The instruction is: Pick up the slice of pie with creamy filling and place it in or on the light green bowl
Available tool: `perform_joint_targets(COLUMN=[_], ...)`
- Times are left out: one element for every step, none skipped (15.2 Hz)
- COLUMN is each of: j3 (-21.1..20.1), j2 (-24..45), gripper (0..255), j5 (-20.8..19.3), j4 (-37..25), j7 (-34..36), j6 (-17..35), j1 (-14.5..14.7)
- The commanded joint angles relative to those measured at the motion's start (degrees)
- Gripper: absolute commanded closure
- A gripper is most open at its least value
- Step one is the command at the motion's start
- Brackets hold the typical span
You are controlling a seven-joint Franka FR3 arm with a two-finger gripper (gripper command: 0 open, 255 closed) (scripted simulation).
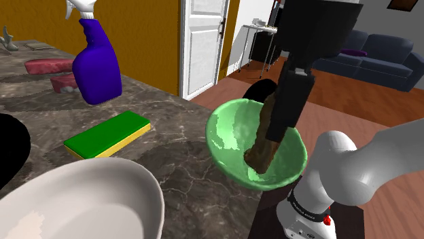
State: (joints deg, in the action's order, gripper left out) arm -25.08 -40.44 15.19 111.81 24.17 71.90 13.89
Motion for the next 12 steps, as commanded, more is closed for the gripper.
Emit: perform_joint_targets(j3=[-0.1, 0.0, 0.0, 0.0, -0.1, -0.2, -0.2, -0.2, -0.2, -0.2, -0.2, -0.2], j2=[0.0, 0.3, 1.5, 2.8, 4.2, 5.3, 5.3, 5.3, 5.3, 5.3, 5.3, 5.3], gripper=[0, 0, 0, 0, 0, 0, 0, 0, 0, 0, 0, 0], j5=[0.0, -0.1, -0.4, -0.7, -1.0, -1.2, -1.2, -1.2, -1.2, -1.2, -1.2, -1.2], j4=[0.1, 0.0, -2.9, -5.8, -8.9, -11.4, -11.4, -11.4, -11.4, -11.4, -11.4, -11.4], j7=[0.0, -0.1, 0.3, 0.6, 1.0, 1.4, 1.4, 1.4, 1.4, 1.4, 1.4, 1.4], j6=[-0.1, 0.0, -1.7, -3.3, -5.0, -6.4, -6.4, -6.4, -6.4, -6.4, -6.4, -6.4], j1=[0.0, -0.1, -0.3, -0.6, -0.9, -1.2, -1.2, -1.2, -1.2, -1.1, -1.1, -1.1])
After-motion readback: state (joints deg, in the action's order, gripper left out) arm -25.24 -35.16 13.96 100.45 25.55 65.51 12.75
